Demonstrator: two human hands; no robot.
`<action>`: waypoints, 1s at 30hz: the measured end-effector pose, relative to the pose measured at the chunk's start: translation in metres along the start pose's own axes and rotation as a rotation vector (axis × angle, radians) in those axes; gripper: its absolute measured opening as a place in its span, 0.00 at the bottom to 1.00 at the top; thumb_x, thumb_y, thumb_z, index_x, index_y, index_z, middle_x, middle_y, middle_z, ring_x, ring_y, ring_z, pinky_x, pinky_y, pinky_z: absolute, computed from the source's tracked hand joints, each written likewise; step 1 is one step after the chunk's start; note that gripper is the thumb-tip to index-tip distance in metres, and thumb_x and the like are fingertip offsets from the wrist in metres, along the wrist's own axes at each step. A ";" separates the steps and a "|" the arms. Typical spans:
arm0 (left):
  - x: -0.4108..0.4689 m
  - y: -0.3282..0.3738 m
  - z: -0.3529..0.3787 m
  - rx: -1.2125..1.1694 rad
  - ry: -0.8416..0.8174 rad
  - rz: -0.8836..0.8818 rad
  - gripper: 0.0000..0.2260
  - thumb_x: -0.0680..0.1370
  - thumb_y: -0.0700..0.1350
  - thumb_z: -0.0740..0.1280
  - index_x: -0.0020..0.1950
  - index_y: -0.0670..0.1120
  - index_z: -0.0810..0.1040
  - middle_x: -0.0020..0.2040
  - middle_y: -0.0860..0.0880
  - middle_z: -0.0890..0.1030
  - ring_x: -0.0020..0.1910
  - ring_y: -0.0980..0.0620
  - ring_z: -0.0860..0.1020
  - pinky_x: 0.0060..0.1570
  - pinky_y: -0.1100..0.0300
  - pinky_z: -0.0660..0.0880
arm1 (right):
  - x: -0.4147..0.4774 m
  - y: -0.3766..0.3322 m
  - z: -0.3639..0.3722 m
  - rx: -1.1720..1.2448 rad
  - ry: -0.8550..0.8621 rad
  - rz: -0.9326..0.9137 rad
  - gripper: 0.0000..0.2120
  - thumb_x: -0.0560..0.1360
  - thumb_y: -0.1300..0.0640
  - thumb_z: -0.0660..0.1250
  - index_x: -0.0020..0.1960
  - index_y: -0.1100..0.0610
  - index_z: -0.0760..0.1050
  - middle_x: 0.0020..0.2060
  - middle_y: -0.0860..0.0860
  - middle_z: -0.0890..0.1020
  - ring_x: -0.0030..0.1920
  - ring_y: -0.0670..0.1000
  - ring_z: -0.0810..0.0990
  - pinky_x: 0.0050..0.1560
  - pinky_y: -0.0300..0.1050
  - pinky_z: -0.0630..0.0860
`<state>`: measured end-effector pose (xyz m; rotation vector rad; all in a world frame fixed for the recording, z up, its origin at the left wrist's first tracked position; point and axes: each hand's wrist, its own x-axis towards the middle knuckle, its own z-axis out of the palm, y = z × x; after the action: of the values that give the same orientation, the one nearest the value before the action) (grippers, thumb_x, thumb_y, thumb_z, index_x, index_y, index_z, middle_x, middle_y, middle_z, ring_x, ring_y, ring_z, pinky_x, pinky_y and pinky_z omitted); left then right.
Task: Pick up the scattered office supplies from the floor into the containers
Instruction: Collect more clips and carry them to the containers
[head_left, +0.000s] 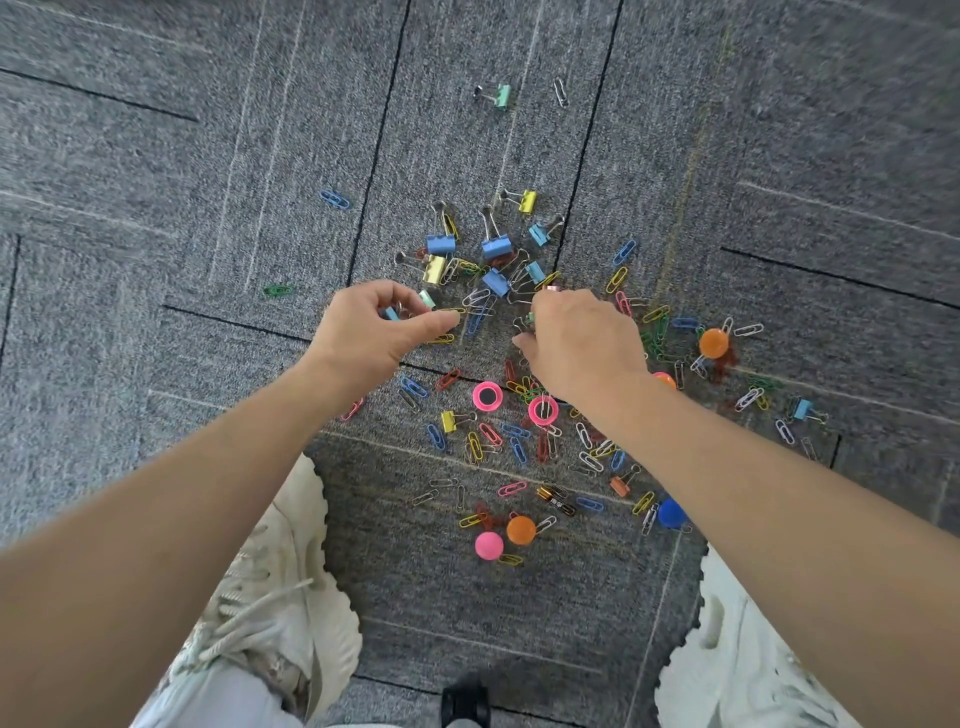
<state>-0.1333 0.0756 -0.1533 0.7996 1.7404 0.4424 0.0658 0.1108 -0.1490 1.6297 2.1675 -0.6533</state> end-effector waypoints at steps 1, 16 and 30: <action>0.000 0.000 0.002 0.026 0.021 0.005 0.16 0.69 0.56 0.77 0.45 0.46 0.81 0.39 0.46 0.76 0.28 0.55 0.66 0.26 0.61 0.66 | 0.000 -0.001 -0.002 0.005 -0.021 0.011 0.15 0.80 0.49 0.65 0.58 0.60 0.74 0.52 0.59 0.80 0.52 0.63 0.81 0.43 0.51 0.74; 0.002 0.010 0.014 0.071 0.019 0.050 0.15 0.73 0.58 0.73 0.46 0.47 0.81 0.41 0.44 0.81 0.33 0.52 0.70 0.30 0.59 0.70 | -0.022 0.026 -0.010 1.264 -0.254 -0.100 0.08 0.80 0.67 0.60 0.49 0.58 0.76 0.32 0.55 0.79 0.30 0.52 0.74 0.29 0.44 0.70; -0.009 0.001 0.006 0.619 -0.341 0.120 0.15 0.73 0.61 0.68 0.42 0.49 0.77 0.36 0.52 0.78 0.28 0.59 0.72 0.29 0.67 0.71 | -0.013 0.028 -0.002 1.612 -0.414 0.471 0.20 0.81 0.46 0.62 0.34 0.56 0.72 0.30 0.50 0.70 0.27 0.47 0.66 0.25 0.38 0.56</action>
<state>-0.1259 0.0695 -0.1479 1.3364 1.5144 -0.1708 0.0962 0.1082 -0.1448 2.0731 0.6138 -2.5671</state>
